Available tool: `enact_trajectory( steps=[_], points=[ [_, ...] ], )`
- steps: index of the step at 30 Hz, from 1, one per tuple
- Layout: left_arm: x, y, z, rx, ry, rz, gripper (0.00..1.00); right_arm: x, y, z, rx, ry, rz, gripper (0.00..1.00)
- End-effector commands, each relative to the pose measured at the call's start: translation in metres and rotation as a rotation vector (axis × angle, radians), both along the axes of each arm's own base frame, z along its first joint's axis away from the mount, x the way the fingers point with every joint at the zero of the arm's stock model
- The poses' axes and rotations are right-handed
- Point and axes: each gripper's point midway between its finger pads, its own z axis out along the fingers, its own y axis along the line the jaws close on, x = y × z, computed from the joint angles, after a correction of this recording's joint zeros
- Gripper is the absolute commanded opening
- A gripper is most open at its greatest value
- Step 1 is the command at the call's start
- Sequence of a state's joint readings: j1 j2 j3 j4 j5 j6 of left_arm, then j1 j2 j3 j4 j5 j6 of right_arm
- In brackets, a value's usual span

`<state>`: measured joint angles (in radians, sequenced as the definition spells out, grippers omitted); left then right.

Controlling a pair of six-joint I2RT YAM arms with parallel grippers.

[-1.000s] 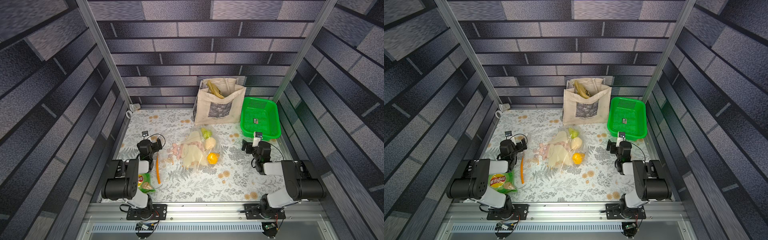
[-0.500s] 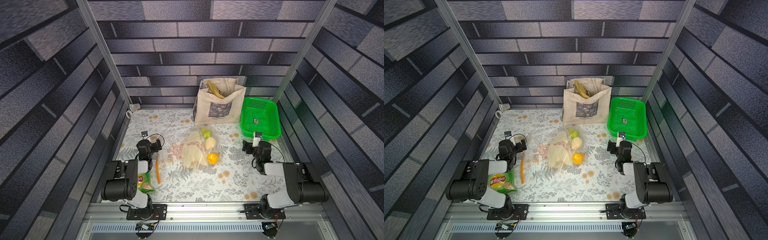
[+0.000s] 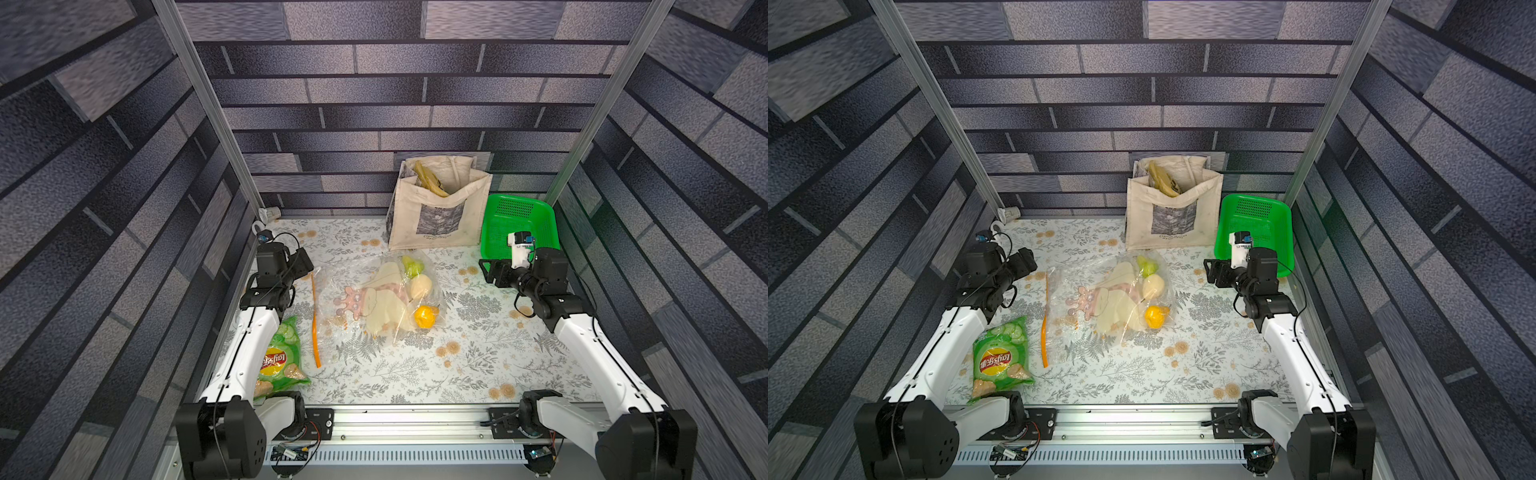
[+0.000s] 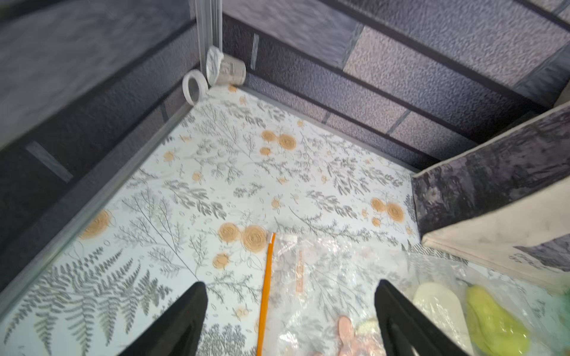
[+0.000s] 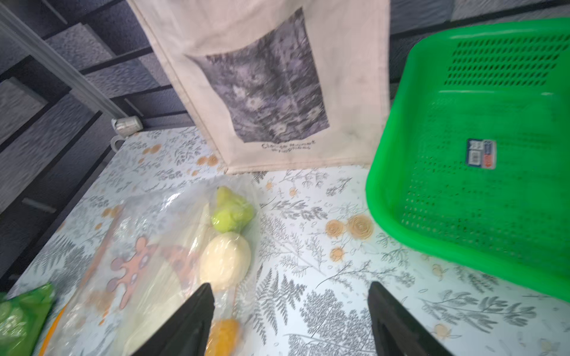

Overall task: Open the zip-top bag and take out the pear
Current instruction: Pick up the zipper food storage bag at the center of the board.

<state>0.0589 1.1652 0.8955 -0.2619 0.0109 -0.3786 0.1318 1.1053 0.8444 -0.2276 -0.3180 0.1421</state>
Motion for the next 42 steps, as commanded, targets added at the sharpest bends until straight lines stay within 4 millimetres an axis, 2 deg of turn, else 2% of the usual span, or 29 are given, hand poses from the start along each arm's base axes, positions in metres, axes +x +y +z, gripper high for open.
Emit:
enact_trajectory(
  steps=[1, 5, 9, 12, 16, 19, 23, 27, 32, 36, 42],
  points=[
    [-0.040, -0.029, -0.051, -0.183, 0.291, -0.057, 0.80, -0.038, 0.041, -0.016, 0.093, 0.190, 0.208, 0.79],
    [-0.049, -0.027, -0.066, -0.232, 0.385, -0.055, 0.75, -0.055, 0.079, -0.012, 0.207, 0.239, 0.391, 0.75],
    [-0.060, -0.029, -0.080, -0.288, 0.472, -0.065, 0.72, -0.065, 0.100, -0.017, 0.186, 0.276, 0.486, 0.73],
    [-0.066, -0.032, -0.092, -0.296, 0.543, -0.083, 0.64, -0.066, 0.111, -0.017, 0.192, 0.285, 0.527, 0.71],
    [-0.067, -0.036, -0.108, -0.318, 0.613, -0.088, 0.60, -0.058, 0.126, -0.018, 0.171, 0.301, 0.541, 0.68],
    [-0.068, -0.036, -0.114, -0.294, 0.635, -0.084, 0.59, -0.044, 0.130, -0.025, 0.157, 0.340, 0.490, 0.65],
    [-0.071, -0.032, -0.125, -0.251, 0.695, -0.073, 0.60, -0.025, 0.142, -0.016, 0.188, 0.342, 0.439, 0.66],
    [-0.070, -0.037, -0.137, -0.242, 0.740, -0.092, 0.59, -0.016, 0.155, -0.015, 0.218, 0.355, 0.424, 0.66],
    [-0.070, -0.042, -0.150, -0.256, 0.781, -0.113, 0.56, -0.015, 0.168, -0.013, 0.215, 0.361, 0.436, 0.66],
    [-0.072, -0.038, -0.161, -0.238, 0.815, -0.096, 0.55, -0.021, 0.182, -0.004, 0.230, 0.348, 0.501, 0.65],
    [-0.075, -0.034, -0.169, -0.203, 0.854, -0.085, 0.55, -0.025, 0.194, -0.007, 0.231, 0.378, 0.534, 0.65]
  ],
)
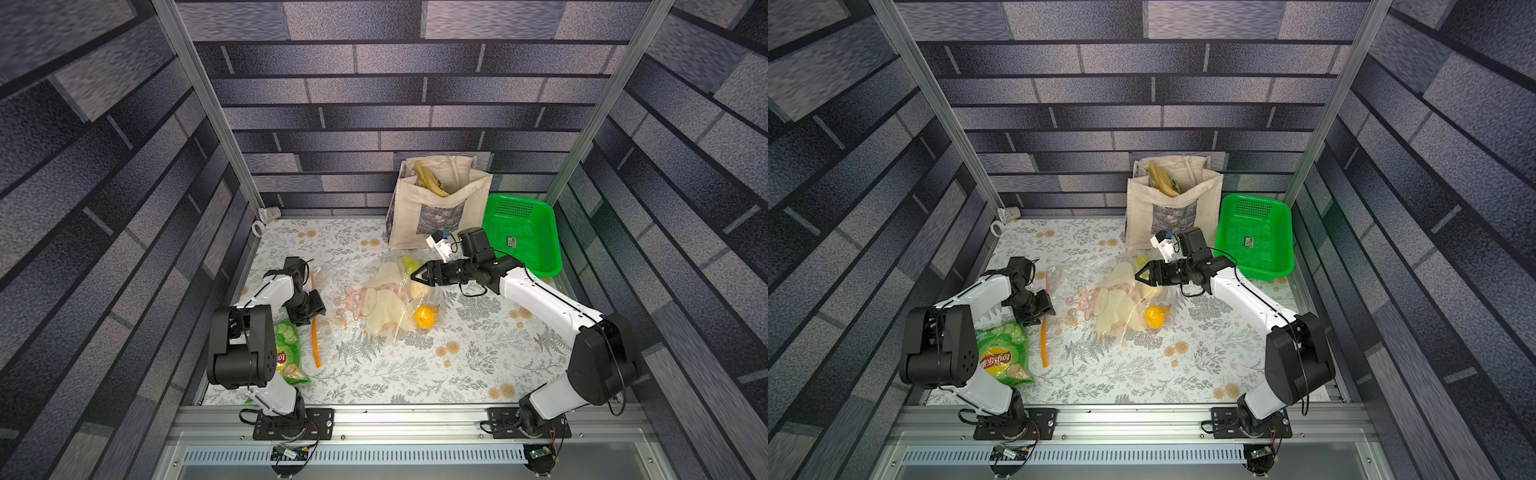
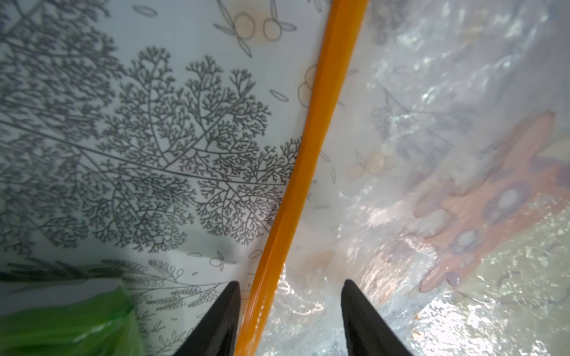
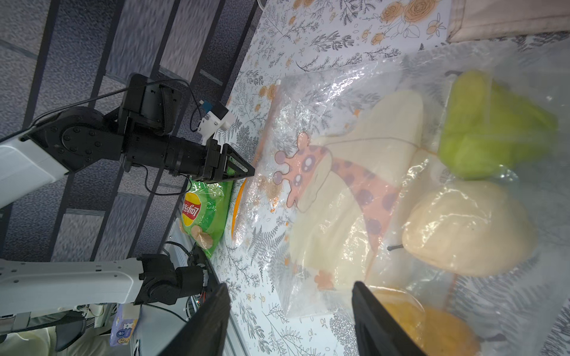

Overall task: Open the zip-top bag and take out the pear
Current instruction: Pick up the zipper food storage bag at the center of the board.

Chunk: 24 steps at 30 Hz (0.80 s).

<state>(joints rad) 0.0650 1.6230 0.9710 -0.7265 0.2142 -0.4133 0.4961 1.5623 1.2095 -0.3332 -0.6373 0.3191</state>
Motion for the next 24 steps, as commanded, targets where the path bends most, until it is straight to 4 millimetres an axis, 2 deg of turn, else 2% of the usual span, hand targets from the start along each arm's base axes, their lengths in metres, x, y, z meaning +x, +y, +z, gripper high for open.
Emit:
enact_trajectory(
  steps=[1, 7, 12, 14, 17, 21, 24],
  points=[
    [0.000, 0.003, 0.000, 0.037, 0.022, -0.039, 0.55, 0.000, 0.009, 0.005, 0.016, 0.005, 0.022, 0.65],
    [0.000, -0.008, -0.005, -0.009, 0.027, -0.058, 0.48, 0.003, 0.009, 0.003, 0.004, 0.003, 0.025, 0.64],
    [0.016, -0.034, 0.010, -0.153, -0.053, -0.077, 0.24, 0.003, 0.010, 0.003, 0.001, 0.009, 0.025, 0.64],
    [0.024, -0.048, 0.025, -0.193, -0.100, -0.107, 0.15, 0.003, 0.010, 0.005, -0.001, 0.009, 0.022, 0.64],
    [0.037, -0.070, 0.062, -0.197, -0.193, -0.188, 0.05, 0.001, 0.008, 0.006, -0.027, 0.008, 0.012, 0.63],
    [0.053, -0.107, 0.117, -0.176, -0.334, -0.308, 0.00, -0.001, 0.007, 0.010, -0.057, 0.009, -0.019, 0.66],
    [0.065, -0.135, 0.143, -0.212, -0.385, -0.340, 0.00, -0.010, 0.012, 0.020, -0.034, 0.002, 0.002, 0.69]
  ],
)
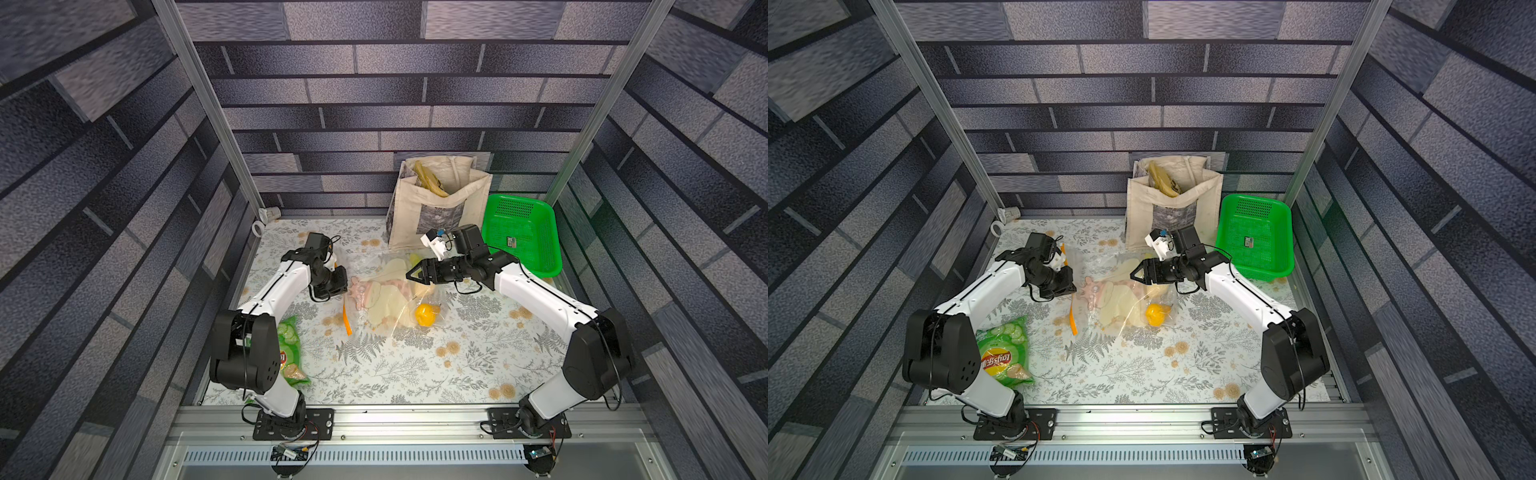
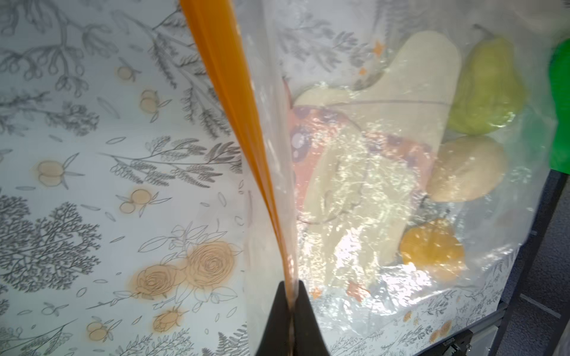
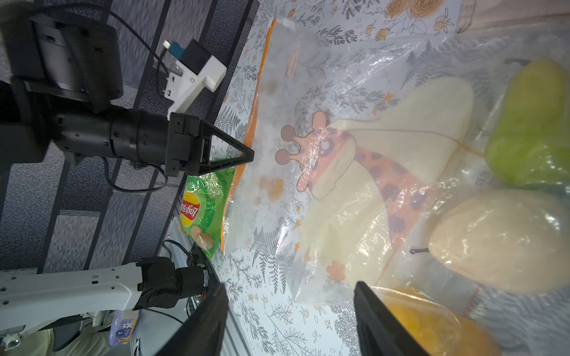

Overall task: Open the zip-top bag and take out the pear
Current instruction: Pick up the zipper food storage bag at the center of the board, then adjust the zipper food storage bag at the center of the board.

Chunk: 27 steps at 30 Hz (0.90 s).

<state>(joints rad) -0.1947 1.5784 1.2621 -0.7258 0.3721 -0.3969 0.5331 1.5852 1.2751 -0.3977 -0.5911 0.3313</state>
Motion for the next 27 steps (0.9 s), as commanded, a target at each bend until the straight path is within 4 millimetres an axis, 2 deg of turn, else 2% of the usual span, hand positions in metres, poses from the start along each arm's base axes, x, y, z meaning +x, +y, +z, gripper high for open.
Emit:
enact_trajectory(
  steps=[1, 5, 11, 16, 20, 27],
  points=[
    [0.007, -0.027, 0.038, -0.060, -0.056, -0.035, 0.00, -0.012, 0.003, 0.017, 0.002, -0.012, 0.010, 0.70],
    [0.020, -0.060, 0.055, -0.099, -0.083, -0.078, 0.00, -0.024, 0.004, 0.020, 0.011, 0.017, 0.007, 0.72],
    [0.036, -0.100, 0.066, -0.156, -0.093, -0.121, 0.00, -0.037, 0.015, 0.026, 0.067, 0.045, -0.019, 0.69],
    [0.044, -0.126, 0.081, -0.191, -0.121, -0.158, 0.00, -0.036, 0.025, 0.027, 0.067, 0.030, -0.025, 0.66],
    [0.044, -0.138, 0.093, -0.214, -0.137, -0.179, 0.00, -0.031, 0.030, 0.022, 0.059, 0.030, -0.036, 0.66],
    [0.037, -0.141, 0.113, -0.236, -0.166, -0.190, 0.00, -0.020, 0.030, 0.005, -0.008, 0.016, -0.085, 0.62]
  ],
)
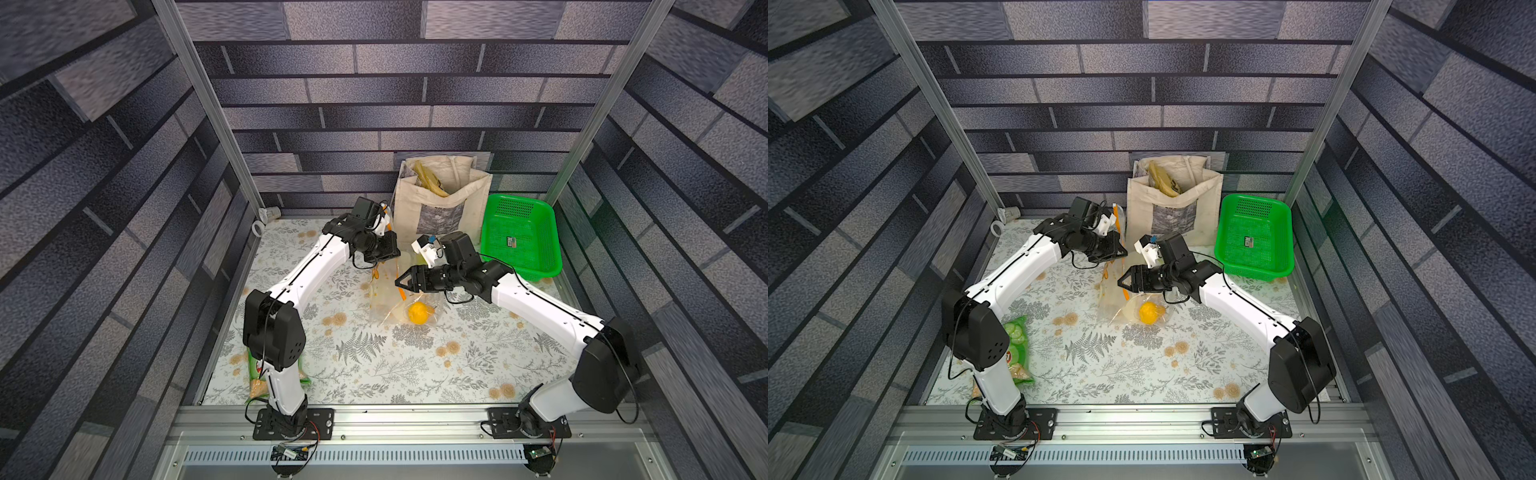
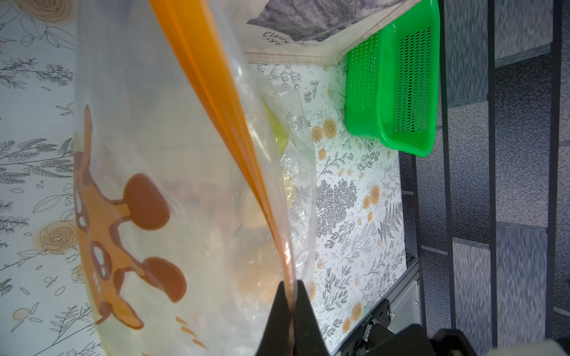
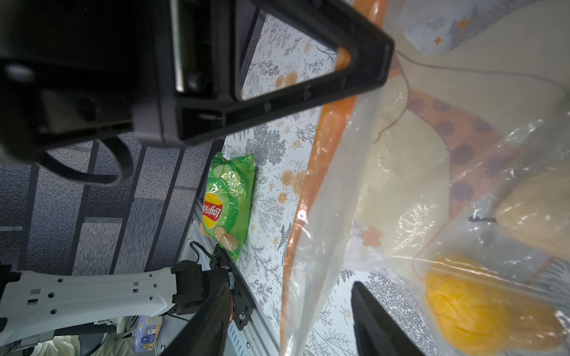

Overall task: Open the zip-top bag and take out the pear
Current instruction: Adjust the zipper food storage bag at the center of the board.

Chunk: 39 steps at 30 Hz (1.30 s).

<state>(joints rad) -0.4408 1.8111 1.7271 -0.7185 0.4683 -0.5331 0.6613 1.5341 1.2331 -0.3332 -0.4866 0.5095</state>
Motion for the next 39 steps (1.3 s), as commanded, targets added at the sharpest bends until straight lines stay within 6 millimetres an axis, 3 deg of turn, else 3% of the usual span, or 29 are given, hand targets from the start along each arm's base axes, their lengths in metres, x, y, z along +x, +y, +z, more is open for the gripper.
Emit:
enact_trajectory(
  steps=[1, 4, 8, 13, 17, 22, 27, 30, 33, 35, 37, 39],
  points=[
    [-0.006, -0.001, 0.030, -0.046, -0.039, 0.002, 0.00, 0.010, 0.003, -0.002, -0.025, -0.027, -0.040, 0.61],
    [-0.008, 0.002, 0.034, -0.042, -0.050, 0.011, 0.00, 0.013, 0.007, 0.005, -0.010, -0.029, -0.031, 0.64],
    [0.006, 0.011, 0.046, -0.058, -0.077, 0.057, 0.00, 0.009, 0.010, 0.034, 0.054, -0.109, 0.007, 0.71],
    [0.042, 0.022, 0.099, -0.109, -0.174, 0.128, 0.00, -0.001, -0.001, 0.068, 0.089, -0.217, 0.028, 0.78],
    [0.065, 0.023, 0.140, -0.143, -0.252, 0.191, 0.00, 0.006, -0.024, 0.069, 0.039, -0.211, -0.040, 0.75],
    [0.102, 0.025, 0.173, -0.197, -0.316, 0.317, 0.00, 0.019, -0.060, 0.078, 0.054, -0.220, -0.145, 0.73],
    [0.132, 0.032, 0.219, -0.334, -0.412, 0.469, 0.00, 0.022, -0.077, 0.076, 0.029, -0.224, -0.183, 0.73],
    [0.141, 0.037, 0.250, -0.441, -0.480, 0.549, 0.00, 0.022, -0.082, 0.072, 0.028, -0.219, -0.206, 0.72],
    [0.134, 0.036, 0.277, -0.509, -0.536, 0.567, 0.00, 0.021, -0.085, 0.067, 0.032, -0.213, -0.224, 0.72],
    [0.127, 0.036, 0.277, -0.488, -0.527, 0.574, 0.00, 0.020, -0.088, 0.064, 0.029, -0.212, -0.234, 0.72],
    [0.121, 0.034, 0.260, -0.448, -0.467, 0.570, 0.00, 0.017, -0.090, 0.064, 0.028, -0.221, -0.237, 0.72],
    [0.114, 0.029, 0.230, -0.419, -0.379, 0.548, 0.00, 0.014, -0.093, 0.065, 0.026, -0.235, -0.240, 0.73]
  ],
)
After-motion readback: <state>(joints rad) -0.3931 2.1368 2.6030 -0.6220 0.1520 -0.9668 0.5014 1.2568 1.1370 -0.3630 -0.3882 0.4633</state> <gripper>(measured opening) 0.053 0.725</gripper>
